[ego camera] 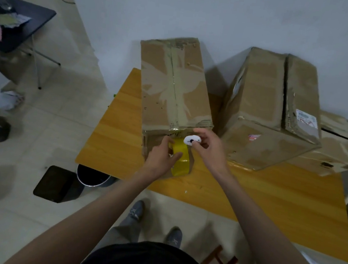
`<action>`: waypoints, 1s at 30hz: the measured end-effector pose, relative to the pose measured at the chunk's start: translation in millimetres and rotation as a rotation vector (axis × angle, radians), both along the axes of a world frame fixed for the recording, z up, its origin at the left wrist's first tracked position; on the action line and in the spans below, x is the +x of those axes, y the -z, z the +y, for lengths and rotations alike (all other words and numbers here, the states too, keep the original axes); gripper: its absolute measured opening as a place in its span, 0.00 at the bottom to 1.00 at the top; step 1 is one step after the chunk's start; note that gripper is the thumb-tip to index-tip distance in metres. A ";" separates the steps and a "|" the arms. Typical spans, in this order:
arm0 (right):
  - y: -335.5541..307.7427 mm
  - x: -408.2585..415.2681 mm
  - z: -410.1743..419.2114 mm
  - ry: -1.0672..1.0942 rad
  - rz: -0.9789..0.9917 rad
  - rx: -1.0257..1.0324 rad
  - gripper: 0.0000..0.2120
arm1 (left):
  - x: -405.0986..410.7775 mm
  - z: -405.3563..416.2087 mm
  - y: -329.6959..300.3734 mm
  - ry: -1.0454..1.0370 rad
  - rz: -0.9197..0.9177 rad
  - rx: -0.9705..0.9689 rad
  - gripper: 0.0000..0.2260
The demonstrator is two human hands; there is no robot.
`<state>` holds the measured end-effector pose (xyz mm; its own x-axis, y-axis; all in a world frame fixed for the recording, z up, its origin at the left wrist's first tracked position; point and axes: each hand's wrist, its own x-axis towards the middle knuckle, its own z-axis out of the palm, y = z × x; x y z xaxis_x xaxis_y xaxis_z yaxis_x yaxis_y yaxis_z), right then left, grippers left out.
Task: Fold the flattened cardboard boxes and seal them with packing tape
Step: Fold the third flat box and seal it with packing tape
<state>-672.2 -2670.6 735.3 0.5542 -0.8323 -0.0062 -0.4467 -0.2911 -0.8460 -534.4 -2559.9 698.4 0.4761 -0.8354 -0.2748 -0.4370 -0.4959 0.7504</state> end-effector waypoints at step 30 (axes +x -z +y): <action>12.1 -2.8 -38.7 -0.321 0.413 -0.412 0.06 | 4.4 10.9 -6.6 -0.103 0.466 -0.031 0.15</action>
<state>-675.0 -2709.4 723.1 0.7951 -0.6064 0.0123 -0.5478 -0.7267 -0.4146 -530.0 -2549.0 705.0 0.3891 -0.8015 -0.4540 -0.0002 -0.4929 0.8701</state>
